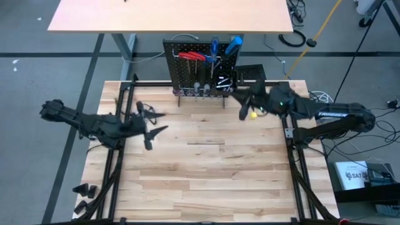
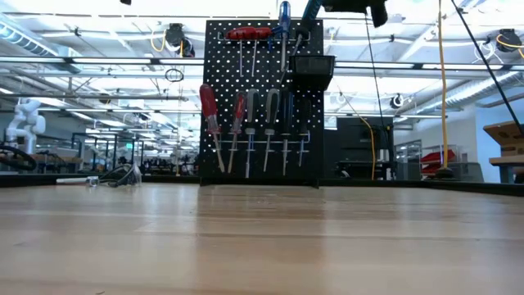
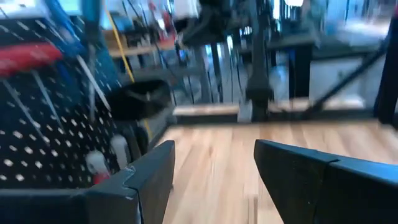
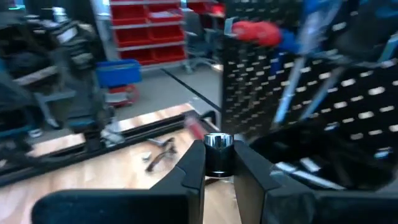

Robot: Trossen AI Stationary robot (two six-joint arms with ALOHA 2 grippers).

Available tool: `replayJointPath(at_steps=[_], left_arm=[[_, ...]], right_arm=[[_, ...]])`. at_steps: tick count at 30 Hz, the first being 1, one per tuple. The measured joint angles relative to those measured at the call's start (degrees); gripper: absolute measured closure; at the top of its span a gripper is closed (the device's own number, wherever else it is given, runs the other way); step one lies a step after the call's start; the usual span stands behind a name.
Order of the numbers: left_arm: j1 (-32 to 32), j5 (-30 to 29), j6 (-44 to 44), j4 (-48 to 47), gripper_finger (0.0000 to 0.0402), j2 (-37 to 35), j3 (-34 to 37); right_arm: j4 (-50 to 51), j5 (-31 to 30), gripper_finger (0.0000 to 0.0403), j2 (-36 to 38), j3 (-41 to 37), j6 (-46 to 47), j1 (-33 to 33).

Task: Hang tools onto peg board
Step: Put the socket wrench into the black bin on the peg board

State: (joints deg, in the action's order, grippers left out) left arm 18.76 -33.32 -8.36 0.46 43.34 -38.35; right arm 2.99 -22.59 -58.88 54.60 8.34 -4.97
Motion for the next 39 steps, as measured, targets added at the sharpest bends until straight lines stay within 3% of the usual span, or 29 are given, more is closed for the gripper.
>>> replayJointPath(at_steps=[6, 11, 16, 28, 35, 39], left_arm=[[0.0, -0.3, 2.0, 0.2, 0.0173, -3.9, 2.0], [-0.1, -7.4, 3.5, -3.0, 0.0173, -3.6, 3.4], [0.0, -9.1, 3.6, -2.5, 0.0173, -3.6, 3.3], [0.0, -8.9, 4.9, -2.5, 0.0173, -3.6, 3.3], [0.0, -9.3, 7.8, -3.7, 0.0173, -3.6, 3.2], [0.0, -15.7, 14.0, -7.1, 0.0173, -3.6, 3.2]], right_arm=[[19.5, 0.0, 0.0361, -8.3, 15.8, 2.1, -5.7], [25.6, 0.1, 0.0361, -15.2, 23.1, 2.5, -8.6], [25.6, 0.2, 0.0356, -19.5, 24.2, 2.2, -11.6], [26.4, 0.2, 0.0257, -19.8, 24.3, -0.7, -14.1], [27.4, 1.2, 0.0251, -18.2, 24.3, -0.6, -13.0], [28.6, 6.0, 0.0252, -17.9, 24.3, 0.1, -11.0]])
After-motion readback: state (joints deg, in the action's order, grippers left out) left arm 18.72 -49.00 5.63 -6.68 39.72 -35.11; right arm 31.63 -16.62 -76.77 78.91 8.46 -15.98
